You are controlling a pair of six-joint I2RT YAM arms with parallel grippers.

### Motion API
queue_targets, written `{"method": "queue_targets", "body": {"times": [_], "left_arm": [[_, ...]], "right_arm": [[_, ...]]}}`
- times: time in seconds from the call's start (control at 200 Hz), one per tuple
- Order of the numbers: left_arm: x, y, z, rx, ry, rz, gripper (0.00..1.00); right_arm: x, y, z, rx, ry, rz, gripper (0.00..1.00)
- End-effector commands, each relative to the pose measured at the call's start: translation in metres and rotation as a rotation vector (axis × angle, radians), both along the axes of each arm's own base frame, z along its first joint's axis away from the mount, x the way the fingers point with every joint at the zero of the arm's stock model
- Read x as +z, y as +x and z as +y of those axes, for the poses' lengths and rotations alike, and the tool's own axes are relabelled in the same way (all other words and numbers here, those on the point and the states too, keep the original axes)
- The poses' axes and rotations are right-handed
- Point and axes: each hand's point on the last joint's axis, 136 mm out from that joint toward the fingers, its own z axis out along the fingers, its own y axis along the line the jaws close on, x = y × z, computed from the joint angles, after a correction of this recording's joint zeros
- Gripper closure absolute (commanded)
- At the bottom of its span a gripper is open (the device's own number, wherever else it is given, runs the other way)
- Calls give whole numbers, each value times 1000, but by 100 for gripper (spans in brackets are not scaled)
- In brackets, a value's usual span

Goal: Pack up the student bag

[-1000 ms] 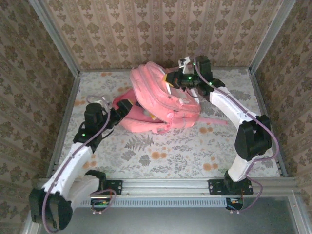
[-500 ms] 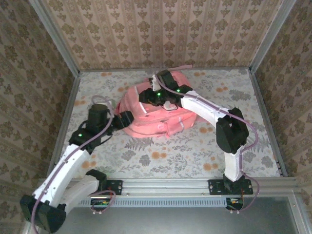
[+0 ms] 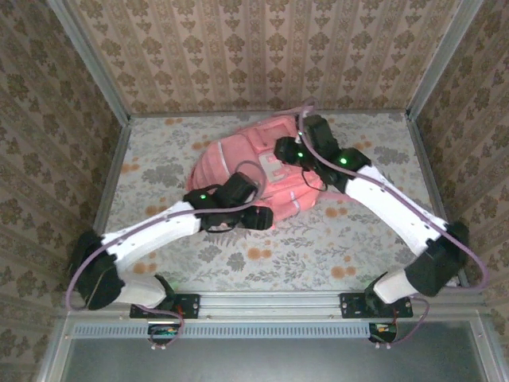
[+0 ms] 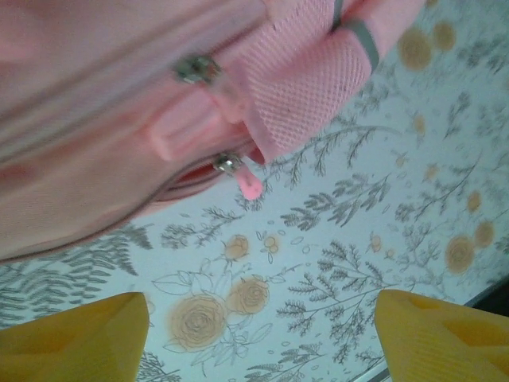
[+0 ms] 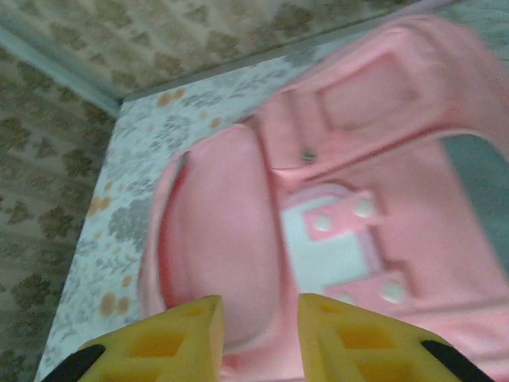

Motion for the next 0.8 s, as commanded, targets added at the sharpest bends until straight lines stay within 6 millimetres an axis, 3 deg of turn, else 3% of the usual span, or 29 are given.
{"method": "queue_targets", "body": {"times": [0.0, 0.15, 0.4, 0.62, 0.795], "left_arm": [[-16, -8, -11, 17, 111, 80, 21], [-45, -9, -20, 67, 181, 187, 21], [-70, 3, -40, 140, 217, 249, 23], [-95, 13, -19, 241, 381, 235, 30], [-112, 25, -14, 258, 427, 196, 38]], "right_arm": [[-28, -1, -43, -159, -30, 23, 70], [-51, -17, -61, -184, 44, 63, 72], [-73, -37, -76, -189, 57, 81, 72], [-69, -45, -91, -221, 104, 37, 76], [-74, -46, -80, -172, 148, 40, 81]]}}
